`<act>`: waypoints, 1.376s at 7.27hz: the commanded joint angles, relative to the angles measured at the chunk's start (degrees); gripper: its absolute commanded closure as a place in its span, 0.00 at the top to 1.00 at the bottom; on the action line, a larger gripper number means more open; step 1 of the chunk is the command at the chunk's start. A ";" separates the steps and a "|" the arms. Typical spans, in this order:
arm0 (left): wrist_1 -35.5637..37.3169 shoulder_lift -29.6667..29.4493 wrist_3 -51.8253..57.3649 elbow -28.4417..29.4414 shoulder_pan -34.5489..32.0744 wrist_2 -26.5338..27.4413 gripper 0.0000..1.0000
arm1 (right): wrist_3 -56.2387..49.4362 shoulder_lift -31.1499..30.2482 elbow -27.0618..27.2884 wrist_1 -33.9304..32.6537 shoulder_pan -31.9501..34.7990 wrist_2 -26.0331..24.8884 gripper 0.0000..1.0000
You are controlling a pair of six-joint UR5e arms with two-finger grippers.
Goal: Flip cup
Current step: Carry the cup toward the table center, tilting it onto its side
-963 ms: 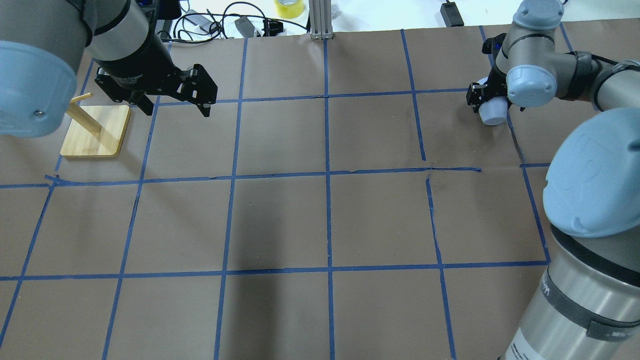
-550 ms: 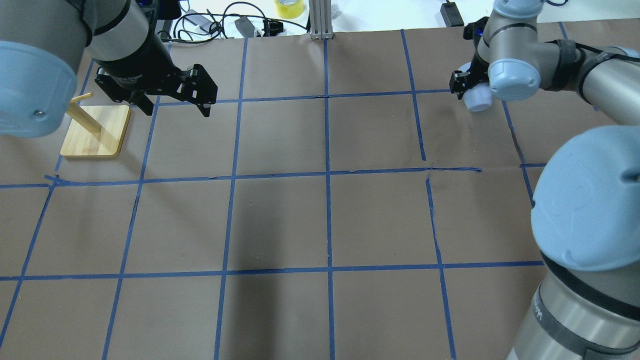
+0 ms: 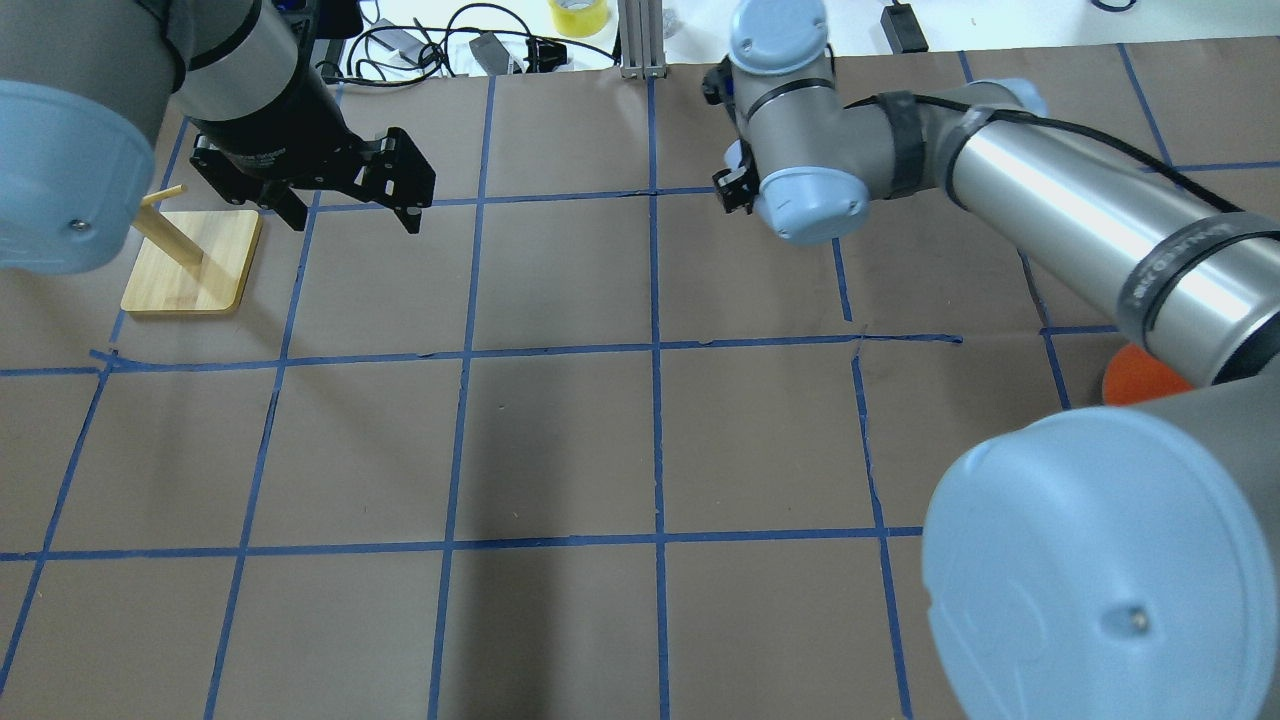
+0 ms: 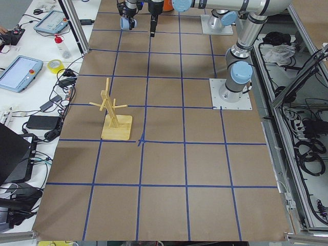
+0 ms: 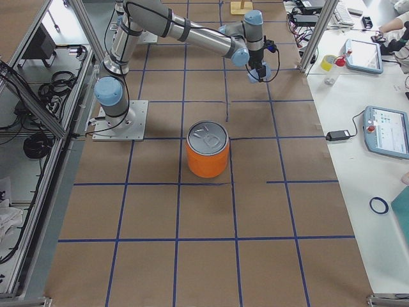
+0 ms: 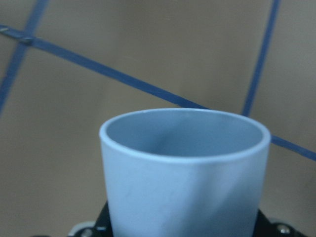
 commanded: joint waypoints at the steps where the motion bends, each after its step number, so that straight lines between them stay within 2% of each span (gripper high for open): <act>1: 0.09 0.00 0.09 0.00 0.00 0.18 1.00 | -13.11 2.13 0.04 -5.20 8.78 0.17 0.05; 3: 0.18 0.00 0.00 0.09 0.00 0.44 1.00 | -28.81 3.02 0.13 -6.53 15.02 1.05 0.05; 4: 0.26 0.00 0.00 0.09 0.00 0.35 1.00 | -34.37 3.63 0.21 -6.62 16.01 1.23 0.05; 5: 0.44 0.00 0.00 0.09 0.00 0.01 1.00 | -45.13 4.42 0.56 -6.80 16.02 3.40 0.05; 6: 0.61 -0.09 0.09 0.18 0.00 0.18 1.00 | -50.03 4.52 0.57 -7.24 16.02 3.77 0.08; 7: 1.57 -0.35 0.17 0.09 0.00 0.18 1.00 | -50.51 4.60 0.91 -7.07 16.02 3.87 0.13; 8: 3.06 -0.79 1.83 0.09 0.35 0.18 1.00 | -51.30 5.04 1.00 -6.89 16.02 3.87 0.14; 9: 3.60 -1.23 4.11 0.09 2.44 -0.60 1.00 | -51.92 5.22 1.01 -6.63 16.02 3.87 0.30; 10: 3.60 -2.01 4.22 0.35 4.81 -3.05 1.00 | -51.57 6.09 1.01 -6.89 16.02 3.95 0.33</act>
